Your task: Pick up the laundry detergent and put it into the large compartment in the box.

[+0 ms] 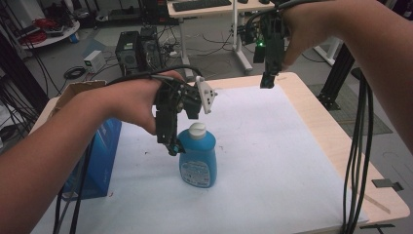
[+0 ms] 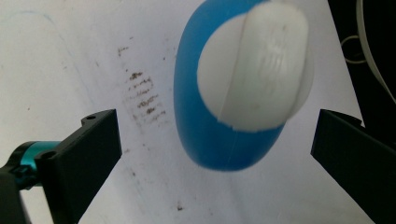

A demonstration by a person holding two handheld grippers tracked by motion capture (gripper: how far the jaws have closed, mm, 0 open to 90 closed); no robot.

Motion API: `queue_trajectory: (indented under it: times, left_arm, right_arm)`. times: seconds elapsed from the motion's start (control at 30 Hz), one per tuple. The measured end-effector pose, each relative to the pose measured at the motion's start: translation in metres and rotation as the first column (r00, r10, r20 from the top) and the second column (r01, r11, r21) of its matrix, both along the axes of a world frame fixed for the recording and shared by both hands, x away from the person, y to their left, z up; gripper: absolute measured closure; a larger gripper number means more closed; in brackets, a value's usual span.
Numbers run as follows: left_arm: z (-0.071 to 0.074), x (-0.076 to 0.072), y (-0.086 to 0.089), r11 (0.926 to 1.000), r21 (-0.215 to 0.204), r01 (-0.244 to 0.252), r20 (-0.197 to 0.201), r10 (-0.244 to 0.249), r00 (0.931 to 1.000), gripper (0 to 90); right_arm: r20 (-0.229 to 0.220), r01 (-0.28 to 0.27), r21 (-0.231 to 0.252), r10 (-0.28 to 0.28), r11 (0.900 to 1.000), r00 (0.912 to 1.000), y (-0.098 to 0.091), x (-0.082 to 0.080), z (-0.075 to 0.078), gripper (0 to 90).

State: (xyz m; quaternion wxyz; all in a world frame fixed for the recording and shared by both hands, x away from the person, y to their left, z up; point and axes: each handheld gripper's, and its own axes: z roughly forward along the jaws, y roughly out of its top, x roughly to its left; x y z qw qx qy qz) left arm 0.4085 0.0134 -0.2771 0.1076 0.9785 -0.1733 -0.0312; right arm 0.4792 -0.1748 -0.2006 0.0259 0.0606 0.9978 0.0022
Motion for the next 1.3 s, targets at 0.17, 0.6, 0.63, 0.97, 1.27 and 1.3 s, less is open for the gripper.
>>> queue_trajectory:
  times: [0.17, 0.6, 0.63, 0.97, 1.27, 1.3]
  left_arm:
    - [-0.009, -0.002, -0.004, 1.0000, -0.005, 0.004, -0.019, -0.004, 0.9998, 1.6]
    - [-0.024, -0.006, -0.019, 0.9992, 0.037, 0.015, -0.024, -0.014, 0.9996, 1.7]
    - [-0.024, -0.006, -0.019, 0.9992, 0.037, 0.015, -0.024, -0.014, 0.9996, 1.7]
    - [-0.029, -0.007, -0.023, 0.9980, 0.062, 0.014, -0.018, -0.013, 0.9998, 1.7]
    - [-0.028, -0.011, -0.025, 0.9967, 0.079, 0.021, -0.016, -0.019, 0.9997, 9.4]
    - [-0.028, -0.011, -0.025, 0.9968, 0.078, 0.019, -0.015, -0.018, 0.9997, 9.4]
  right_arm:
    - [0.001, 0.000, -0.002, 0.000, 1.0000, 1.0000, 0.000, 0.000, 0.000, 3.4]
    - [0.005, -0.007, 0.001, 0.007, 1.0000, 1.0000, 0.004, 0.001, -0.001, 3.4]
    - [0.005, -0.007, 0.001, 0.007, 1.0000, 1.0000, 0.004, 0.001, -0.001, 3.4]
    - [0.006, 0.004, 0.004, -0.004, 1.0000, 1.0000, 0.004, 0.001, -0.002, 3.4]
    - [0.006, -0.003, 0.005, 0.003, 1.0000, 1.0000, 0.003, 0.001, -0.003, 3.4]
    - [0.006, -0.003, 0.005, 0.003, 1.0000, 1.0000, 0.003, 0.001, -0.003, 3.4]
